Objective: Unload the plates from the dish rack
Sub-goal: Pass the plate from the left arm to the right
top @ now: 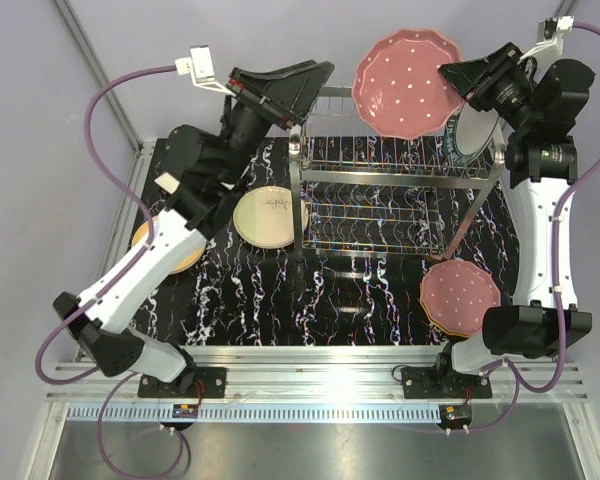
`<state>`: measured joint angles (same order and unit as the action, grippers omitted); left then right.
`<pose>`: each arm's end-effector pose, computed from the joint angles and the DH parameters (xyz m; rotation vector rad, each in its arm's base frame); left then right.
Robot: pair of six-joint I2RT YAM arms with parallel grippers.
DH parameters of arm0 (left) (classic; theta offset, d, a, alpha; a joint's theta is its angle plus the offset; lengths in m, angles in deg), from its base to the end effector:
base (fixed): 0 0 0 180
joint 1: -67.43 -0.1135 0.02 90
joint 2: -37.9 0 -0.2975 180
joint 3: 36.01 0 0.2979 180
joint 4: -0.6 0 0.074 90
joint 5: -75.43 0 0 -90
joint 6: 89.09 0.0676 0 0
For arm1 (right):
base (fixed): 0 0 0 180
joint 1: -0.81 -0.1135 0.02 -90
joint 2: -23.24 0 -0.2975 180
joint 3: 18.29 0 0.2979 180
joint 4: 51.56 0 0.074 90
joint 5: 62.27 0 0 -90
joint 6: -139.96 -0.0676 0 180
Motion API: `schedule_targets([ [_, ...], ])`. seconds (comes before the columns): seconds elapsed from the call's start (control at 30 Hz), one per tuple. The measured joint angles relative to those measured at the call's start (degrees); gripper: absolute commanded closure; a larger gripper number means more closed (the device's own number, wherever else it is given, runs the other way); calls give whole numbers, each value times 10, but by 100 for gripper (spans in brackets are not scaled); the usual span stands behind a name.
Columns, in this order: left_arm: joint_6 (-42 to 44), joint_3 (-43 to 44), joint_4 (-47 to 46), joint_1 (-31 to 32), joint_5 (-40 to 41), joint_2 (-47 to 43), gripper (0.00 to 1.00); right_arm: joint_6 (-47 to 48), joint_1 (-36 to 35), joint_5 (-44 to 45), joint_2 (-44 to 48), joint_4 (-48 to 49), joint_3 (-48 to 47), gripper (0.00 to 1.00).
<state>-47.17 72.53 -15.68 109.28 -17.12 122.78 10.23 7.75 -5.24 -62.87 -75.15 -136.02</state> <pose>0.2772 -0.2523 0.6202 -0.0065 0.9681 -1.4787 0.3846 -0.0098 0.5848 0.1195 1.5095 0.8726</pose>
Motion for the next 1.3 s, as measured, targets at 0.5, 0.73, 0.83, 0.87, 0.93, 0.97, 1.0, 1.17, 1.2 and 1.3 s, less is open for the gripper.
schedule_targets([
  [0.5, 148, -168, 134, -51, -38, -195, 6, -58, 0, -83, 21, 17, -4, 100],
  [0.73, 224, -227, 221, -55, -43, -295, 1, -75, 0, -135, 87, 17, 11, 100],
  [0.83, 255, -258, 257, -55, -43, -348, 1, -75, 0, -164, 134, 15, 38, 100],
  [0.87, 264, -269, 268, -55, -43, -366, 1, -74, 0, -173, 150, 12, 50, 100],
  [0.93, 280, -290, 287, -55, -43, -402, 1, -65, 0, -190, 181, -1, 71, 100],
  [0.97, 287, -300, 296, -55, -43, -421, 1, -59, 0, -198, 198, -11, 84, 100],
  [1.0, 293, -309, 306, -55, -42, -438, 1, -50, 0, -207, 216, -19, 100, 100],
  [1.17, 315, -350, 342, -55, -37, -503, 1, 7, 1, -240, 306, -76, 214, 100],
  [1.2, 317, -359, 350, -55, -36, -513, 1, 19, 2, -243, 321, -94, 239, 100],
  [1.3, 322, -383, 369, -55, -33, -536, 1, 54, 13, -253, 356, -139, 301, 100],
])
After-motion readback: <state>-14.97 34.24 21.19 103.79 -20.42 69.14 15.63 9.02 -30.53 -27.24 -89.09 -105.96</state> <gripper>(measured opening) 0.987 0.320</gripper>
